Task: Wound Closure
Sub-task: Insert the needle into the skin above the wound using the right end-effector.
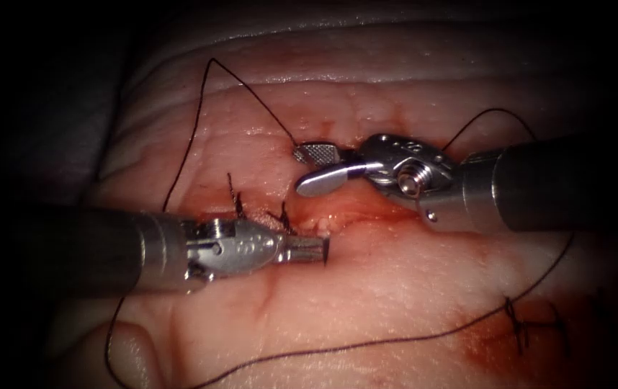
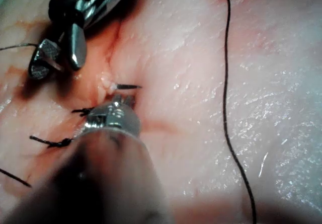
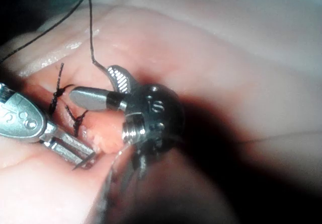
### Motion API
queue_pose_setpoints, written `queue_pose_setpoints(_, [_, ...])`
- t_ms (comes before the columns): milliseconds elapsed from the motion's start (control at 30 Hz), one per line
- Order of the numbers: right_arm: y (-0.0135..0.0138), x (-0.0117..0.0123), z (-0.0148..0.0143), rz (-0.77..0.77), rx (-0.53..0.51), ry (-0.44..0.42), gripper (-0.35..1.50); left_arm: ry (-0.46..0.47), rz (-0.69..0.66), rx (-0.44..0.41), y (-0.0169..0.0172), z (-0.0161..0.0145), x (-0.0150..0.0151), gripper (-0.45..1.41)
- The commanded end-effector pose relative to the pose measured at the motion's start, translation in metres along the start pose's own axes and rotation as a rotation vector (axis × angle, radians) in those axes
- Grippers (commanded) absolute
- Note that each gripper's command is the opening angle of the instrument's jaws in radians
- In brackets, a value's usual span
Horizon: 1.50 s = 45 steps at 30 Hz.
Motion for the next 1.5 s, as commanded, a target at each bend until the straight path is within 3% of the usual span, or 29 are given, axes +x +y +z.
queue_pose_setpoints(33, [0.0003,-0.0004,0.0007,-0.054,-0.016,-0.021,1.28,0.000,0.001,-0.001,0.0001,0.0007,-0.0001,-0.13])
queue_pose_setpoints(300, [-0.0007,-0.0003,0.0017,-0.152,-0.040,-0.042,1.25,0.000,0.001,-0.001,0.0001,0.0007,-0.0001,-0.13])
queue_pose_setpoints(400, [-0.0007,0.0000,0.0021,-0.171,-0.059,-0.039,1.10,0.000,0.001,-0.001,0.0001,0.0007,-0.0001,-0.13])
queue_pose_setpoints(433, [-0.0007,0.0001,0.0020,-0.176,-0.073,-0.039,0.88,0.000,0.001,-0.001,0.0001,0.0007,-0.0001,-0.13])
queue_pose_setpoints(500, [-0.0007,0.0000,0.0017,-0.180,-0.145,-0.048,-0.21,0.000,0.001,-0.001,0.0002,0.0007,-0.0002,-0.13])
queue_pose_setpoints(533, [-0.0007,0.0001,0.0015,-0.178,-0.201,-0.074,-0.35,0.000,0.001,-0.001,0.0002,0.0006,-0.0002,-0.13])
queue_pose_setpoints(800, [-0.0008,0.0001,0.0012,0.028,-0.184,-0.117,-0.35,0.000,0.001,-0.001,0.0002,0.0007,-0.0001,-0.13])
queue_pose_setpoints(1000, [-0.0012,-0.0001,0.0017,0.258,-0.093,-0.139,-0.35,0.000,0.000,-0.001,0.0002,0.0007,-0.0001,-0.13])
queue_pose_setpoints(1167, [-0.0027,-0.0018,0.0016,0.393,-0.022,-0.184,-0.35,0.001,0.000,-0.002,0.0001,0.0006,-0.0001,-0.13])
queue_pose_setpoints(1500, [-0.0063,-0.0056,0.0006,0.426,0.036,-0.242,-0.35,0.001,-0.003,-0.004,0.0000,0.0005,0.0002,-0.13])
